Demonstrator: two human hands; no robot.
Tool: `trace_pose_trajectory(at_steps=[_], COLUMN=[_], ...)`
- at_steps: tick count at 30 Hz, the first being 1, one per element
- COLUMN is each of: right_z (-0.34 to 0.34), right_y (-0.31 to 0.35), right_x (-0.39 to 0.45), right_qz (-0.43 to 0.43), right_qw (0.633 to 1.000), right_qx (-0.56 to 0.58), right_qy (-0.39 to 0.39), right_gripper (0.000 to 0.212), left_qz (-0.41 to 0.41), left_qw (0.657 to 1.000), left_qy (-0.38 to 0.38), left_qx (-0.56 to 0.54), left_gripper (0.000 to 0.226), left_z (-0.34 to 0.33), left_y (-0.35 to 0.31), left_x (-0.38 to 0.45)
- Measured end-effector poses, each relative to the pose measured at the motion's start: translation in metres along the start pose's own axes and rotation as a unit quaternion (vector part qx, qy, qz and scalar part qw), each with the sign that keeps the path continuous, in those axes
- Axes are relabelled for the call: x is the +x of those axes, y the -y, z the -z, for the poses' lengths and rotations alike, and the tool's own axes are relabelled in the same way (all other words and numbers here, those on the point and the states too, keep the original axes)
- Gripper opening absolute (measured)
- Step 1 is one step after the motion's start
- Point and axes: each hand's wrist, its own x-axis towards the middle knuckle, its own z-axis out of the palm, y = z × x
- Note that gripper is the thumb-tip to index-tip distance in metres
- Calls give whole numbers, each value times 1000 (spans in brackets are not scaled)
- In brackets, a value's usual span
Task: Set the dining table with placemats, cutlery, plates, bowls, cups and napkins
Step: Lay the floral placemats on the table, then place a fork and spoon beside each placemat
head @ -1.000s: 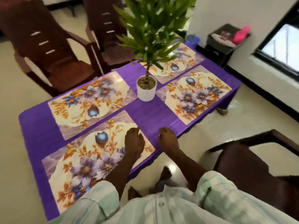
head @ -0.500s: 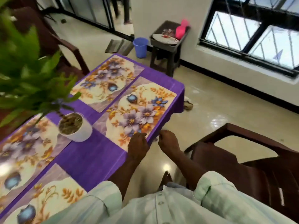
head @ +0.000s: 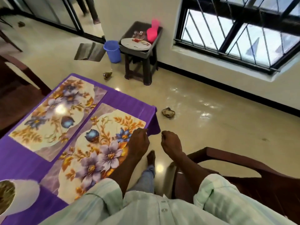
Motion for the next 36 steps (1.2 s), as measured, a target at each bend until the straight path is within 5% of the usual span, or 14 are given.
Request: trace_pose_trajectory(at_steps=[14,23,27,36], right_z=[61,85,119,128], right_y=[-48,-85,-116,-106], right_x=[222,368,449,579], right_qz=[-70,-8,-2,29], right_qw=[997,990,990,987], right_qx=[-31,-61,-85,-76], right_qy=[26,128,116,136], right_gripper=[26,28,29,30], left_qz=[22,92,121,166], left_qw=[996,985,977,972], left_qy=[67,146,171,146], left_qx=[-57,11,40,81], left_gripper=[27,33,32,32], left_z=[-83,-147,-165,-159], left_y=[-52,-61,-90,-87], left_x=[233,350,413,538])
